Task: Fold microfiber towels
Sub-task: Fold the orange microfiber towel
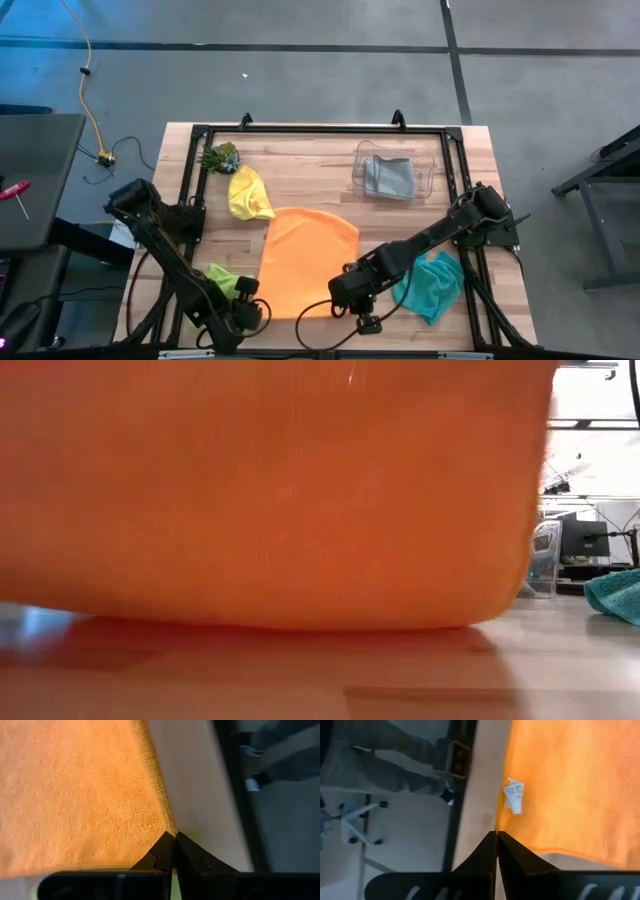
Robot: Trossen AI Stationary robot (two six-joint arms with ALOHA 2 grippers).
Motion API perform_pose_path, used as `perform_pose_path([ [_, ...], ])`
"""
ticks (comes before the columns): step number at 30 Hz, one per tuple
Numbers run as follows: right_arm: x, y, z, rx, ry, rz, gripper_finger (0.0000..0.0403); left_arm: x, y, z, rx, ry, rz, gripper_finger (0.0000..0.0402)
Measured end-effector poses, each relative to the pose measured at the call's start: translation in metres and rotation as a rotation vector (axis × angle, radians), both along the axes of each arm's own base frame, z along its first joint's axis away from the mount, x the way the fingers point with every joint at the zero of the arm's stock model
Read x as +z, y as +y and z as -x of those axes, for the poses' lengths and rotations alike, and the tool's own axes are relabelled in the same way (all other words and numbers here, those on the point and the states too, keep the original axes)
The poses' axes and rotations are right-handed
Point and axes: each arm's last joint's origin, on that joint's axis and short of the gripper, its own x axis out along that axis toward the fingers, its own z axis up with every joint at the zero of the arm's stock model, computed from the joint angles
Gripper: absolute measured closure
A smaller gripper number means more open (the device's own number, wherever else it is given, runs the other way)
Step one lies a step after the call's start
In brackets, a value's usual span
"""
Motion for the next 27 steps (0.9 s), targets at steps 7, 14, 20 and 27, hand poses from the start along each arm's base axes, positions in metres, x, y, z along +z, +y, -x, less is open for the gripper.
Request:
perform_pose_path([
  [7,0.004,0.020,0.012,0.010,0.050,-0.076,0.0403,0.022,0.014,-0.005,-0.057,-0.002,0.097,0.0401],
  [14,0.026,0.001,0.021,-0.038,0.035,-0.036,0.0403,0.047,0.046,-0.017,-0.063,-0.074,0.104,0.0401],
  [20,0.032,-0.042,0.018,-0.137,0.043,0.136,0.0403,0.050,0.076,-0.027,-0.064,-0.067,0.018,0.0401],
  [27,0.029,-0.092,0.011,-0.139,0.084,0.309,0.0403,0.045,0.119,-0.033,0.021,0.027,-0.194,0.0401],
])
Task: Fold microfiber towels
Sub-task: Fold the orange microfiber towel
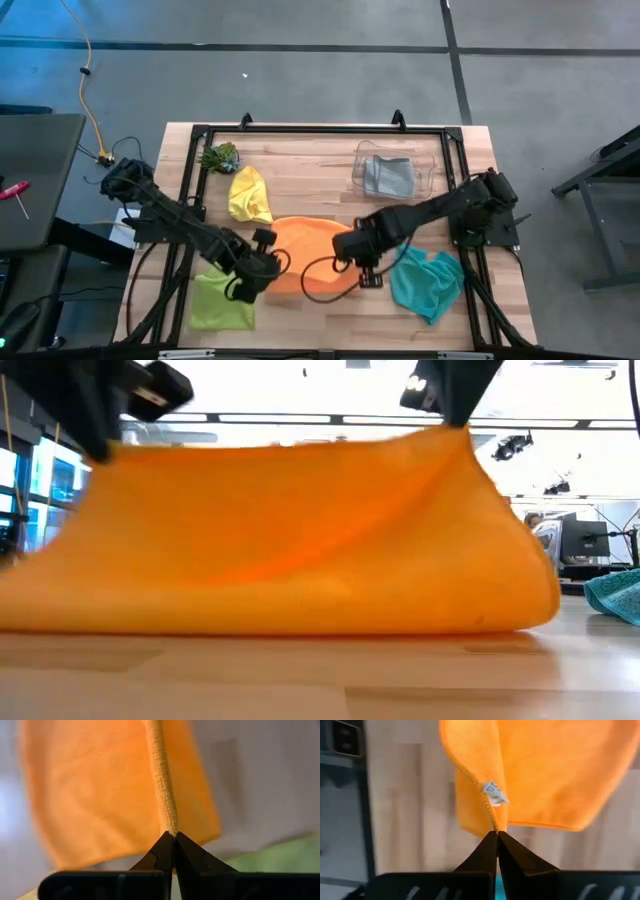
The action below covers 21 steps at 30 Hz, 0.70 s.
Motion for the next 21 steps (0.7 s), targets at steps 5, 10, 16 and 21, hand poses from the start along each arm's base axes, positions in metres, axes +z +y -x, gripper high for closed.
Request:
perform_pose_path([
  [5,-0.001,-0.035,-0.005,-0.031,0.027,0.078,0.0403,-0.001,0.032,-0.005,0.099,0.043,-0.105,0.0402],
  [10,-0.014,-0.067,-0.007,-0.102,0.063,0.096,0.0403,-0.003,0.057,-0.008,0.188,0.079,-0.142,0.0401],
  [16,-0.051,-0.080,0.002,-0.131,0.161,0.062,0.0403,-0.003,0.074,-0.011,0.239,0.090,-0.130,0.0402],
  [21,-0.069,-0.076,0.008,-0.132,0.190,0.031,0.0403,-0.003,0.079,-0.012,0.254,0.095,-0.103,0.0401],
])
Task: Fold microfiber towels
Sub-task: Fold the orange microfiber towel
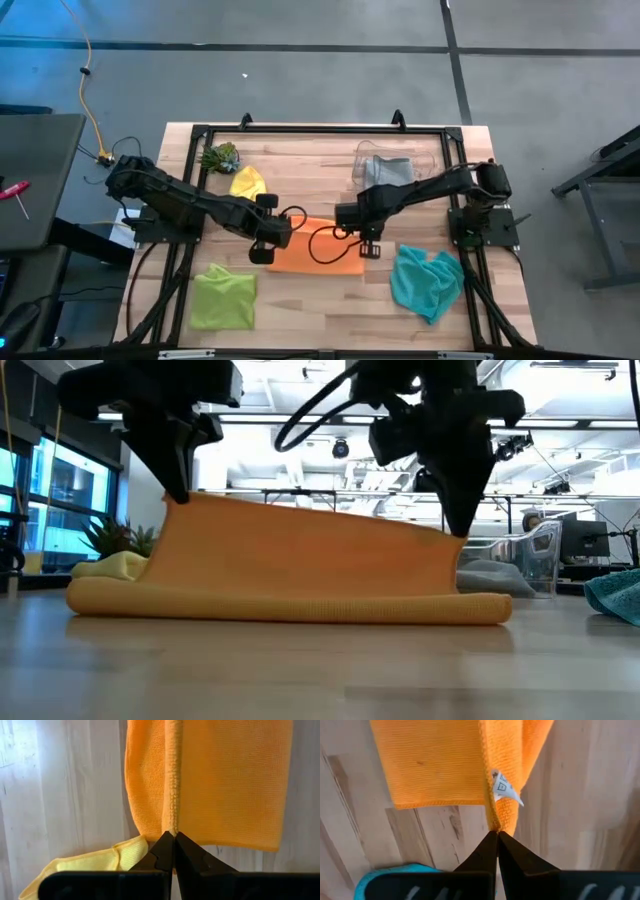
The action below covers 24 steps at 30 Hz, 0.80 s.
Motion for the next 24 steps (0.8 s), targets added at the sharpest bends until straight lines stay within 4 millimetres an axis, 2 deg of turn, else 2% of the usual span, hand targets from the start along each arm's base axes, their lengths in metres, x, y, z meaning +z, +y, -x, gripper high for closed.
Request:
perform_pose_path([
  [13,0.002,-0.001,-0.007,-0.013,-0.078,0.028,0.0403,0.000,0.009,-0.001,0.032,0.000,0.001,0.0401],
  [24,0.001,-0.009,-0.008,-0.114,-0.072,0.071,0.0403,0.000,0.010,0.001,0.087,0.006,-0.042,0.0400],
])
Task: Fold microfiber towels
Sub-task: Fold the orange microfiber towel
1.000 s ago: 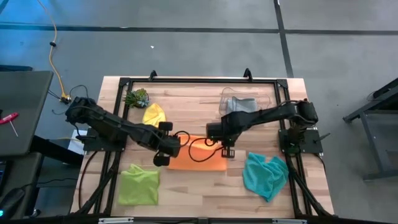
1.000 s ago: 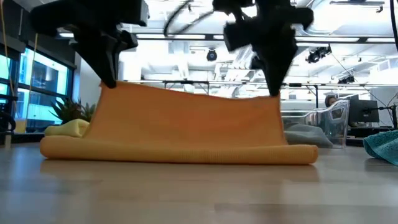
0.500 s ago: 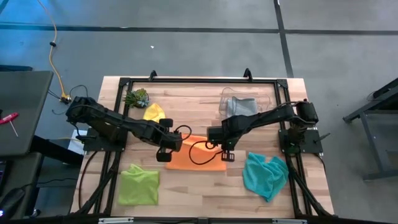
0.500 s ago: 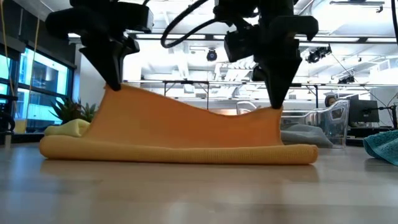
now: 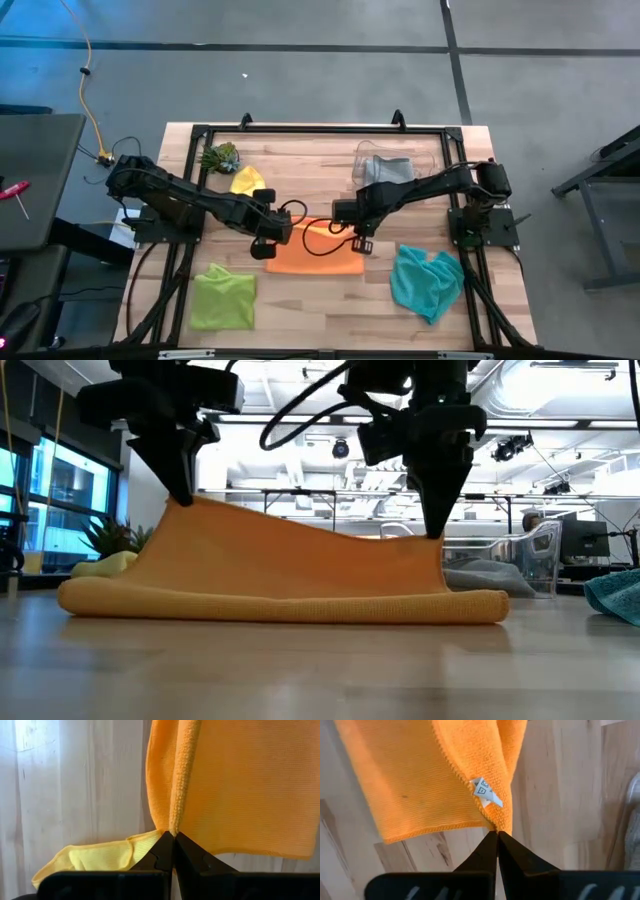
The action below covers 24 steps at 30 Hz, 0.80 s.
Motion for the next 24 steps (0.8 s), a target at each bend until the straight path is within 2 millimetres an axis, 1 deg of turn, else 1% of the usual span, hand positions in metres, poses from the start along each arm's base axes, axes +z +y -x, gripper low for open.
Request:
perform_pose_path([
  [8,0.0000,-0.0018,-0.0006,-0.033,-0.010,0.062,0.0403,0.0002,0.0007,0.0002,0.023,-0.006,-0.021,0.0395],
  [17,-0.0001,-0.0019,-0.0006,-0.037,-0.011,0.065,0.0402,0.0004,0.0014,0.0002,0.027,-0.009,-0.045,0.0329],
  [20,-0.0001,-0.0019,-0.0005,-0.069,-0.010,0.060,0.0400,0.0003,0.0016,0.0011,0.027,0.000,-0.049,0.0306],
  [22,0.0002,-0.0022,0.0006,-0.076,0.003,0.060,0.0389,0.0001,0.0022,0.0032,0.029,0.021,-0.065,0.0292],
  [24,0.0028,-0.0034,0.0013,-0.063,0.017,0.064,0.0367,0.0001,0.0031,0.0055,0.033,0.042,-0.088,0.0280],
])
